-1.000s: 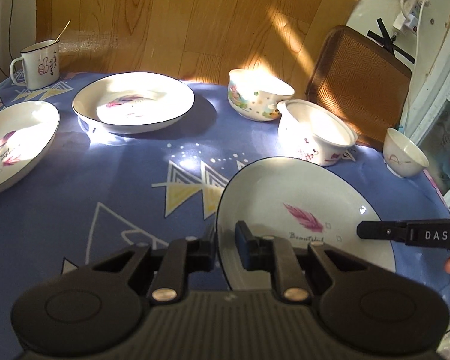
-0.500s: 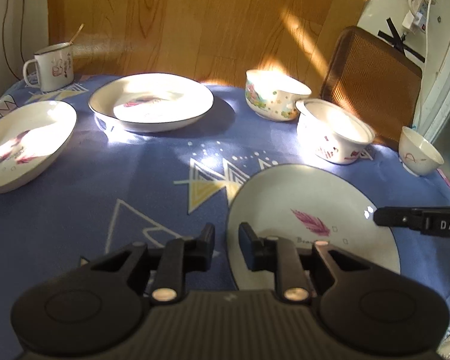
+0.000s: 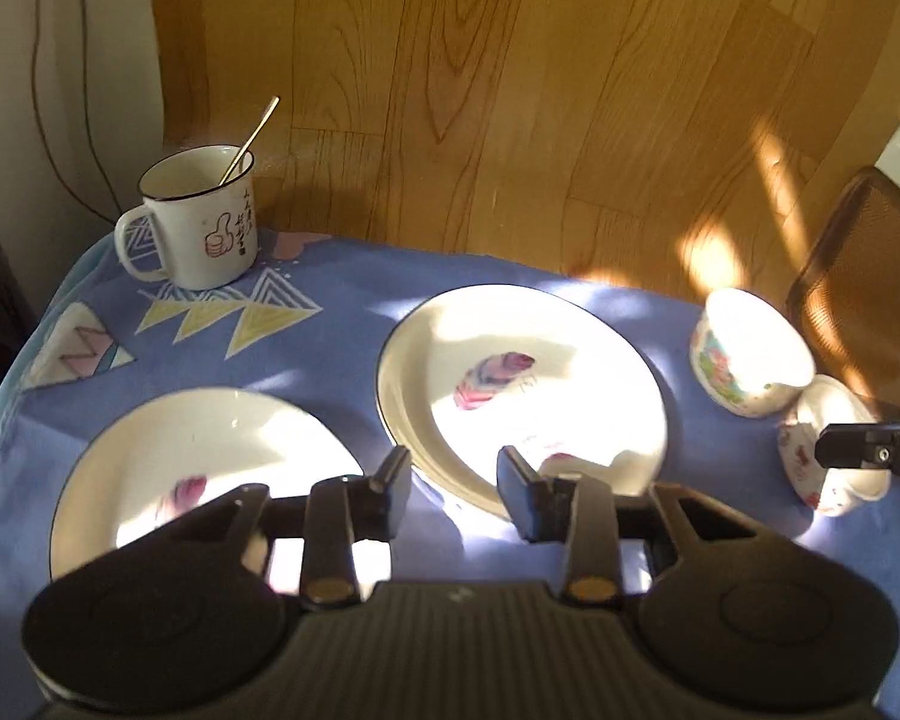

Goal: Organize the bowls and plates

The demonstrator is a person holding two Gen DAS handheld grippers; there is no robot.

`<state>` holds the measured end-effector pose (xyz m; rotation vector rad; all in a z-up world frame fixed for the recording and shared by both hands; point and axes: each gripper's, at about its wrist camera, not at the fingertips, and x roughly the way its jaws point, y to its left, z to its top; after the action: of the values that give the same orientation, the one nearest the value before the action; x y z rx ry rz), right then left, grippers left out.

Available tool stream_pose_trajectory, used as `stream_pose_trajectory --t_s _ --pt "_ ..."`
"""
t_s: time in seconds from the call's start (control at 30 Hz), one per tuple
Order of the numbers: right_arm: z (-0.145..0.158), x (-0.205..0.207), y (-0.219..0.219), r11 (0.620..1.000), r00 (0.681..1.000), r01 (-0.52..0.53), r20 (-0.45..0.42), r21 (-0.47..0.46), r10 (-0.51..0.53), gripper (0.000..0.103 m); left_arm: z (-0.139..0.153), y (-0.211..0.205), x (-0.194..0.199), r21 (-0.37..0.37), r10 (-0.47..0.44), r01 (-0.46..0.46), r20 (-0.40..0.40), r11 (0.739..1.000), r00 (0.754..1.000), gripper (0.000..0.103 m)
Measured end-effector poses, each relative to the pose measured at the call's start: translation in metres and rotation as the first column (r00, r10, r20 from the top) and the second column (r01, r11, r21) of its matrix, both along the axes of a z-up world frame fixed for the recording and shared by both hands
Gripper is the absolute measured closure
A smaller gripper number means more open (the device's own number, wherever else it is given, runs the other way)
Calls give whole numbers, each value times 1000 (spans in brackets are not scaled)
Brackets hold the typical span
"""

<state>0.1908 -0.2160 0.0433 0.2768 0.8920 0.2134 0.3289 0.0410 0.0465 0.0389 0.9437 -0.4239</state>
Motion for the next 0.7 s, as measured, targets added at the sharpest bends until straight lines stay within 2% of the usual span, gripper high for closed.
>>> stream_pose_trajectory --t_s 0.1,0.23,0.3,0.37,0.6,0.63,0.67,0.7 --pt "-18 40 8 1000 998 5 -64 -4 -5 84 -18 -2 48 45 6 -4 -43 999 999 66" --pt "-33 71 12 1000 994 -10 -108 18 12 83 -31 11 85 -33 -14 11 -88 999 996 66" --pt "-39 79 11 1000 993 -6 -120 20 8 80 -36 10 92 -60 -41 35 -104 998 994 67" --pt "-45 86 8 1000 991 12 -133 7 -10 77 -41 5 97 -57 -55 48 -125 997 991 68" --pt "-57 98 1 999 986 34 -162 30 -29 79 -57 1 100 -20 -66 63 -176 998 982 68" --pt "-59 99 3 999 986 31 -166 30 -25 77 -60 2 101 -26 -64 60 -192 998 979 72" --pt "-61 101 5 999 985 30 -171 32 -24 77 -63 3 101 -39 -67 60 -209 997 976 81" --pt "-63 103 6 999 984 29 -176 36 -22 77 -64 3 100 -35 -57 51 -203 998 978 81"
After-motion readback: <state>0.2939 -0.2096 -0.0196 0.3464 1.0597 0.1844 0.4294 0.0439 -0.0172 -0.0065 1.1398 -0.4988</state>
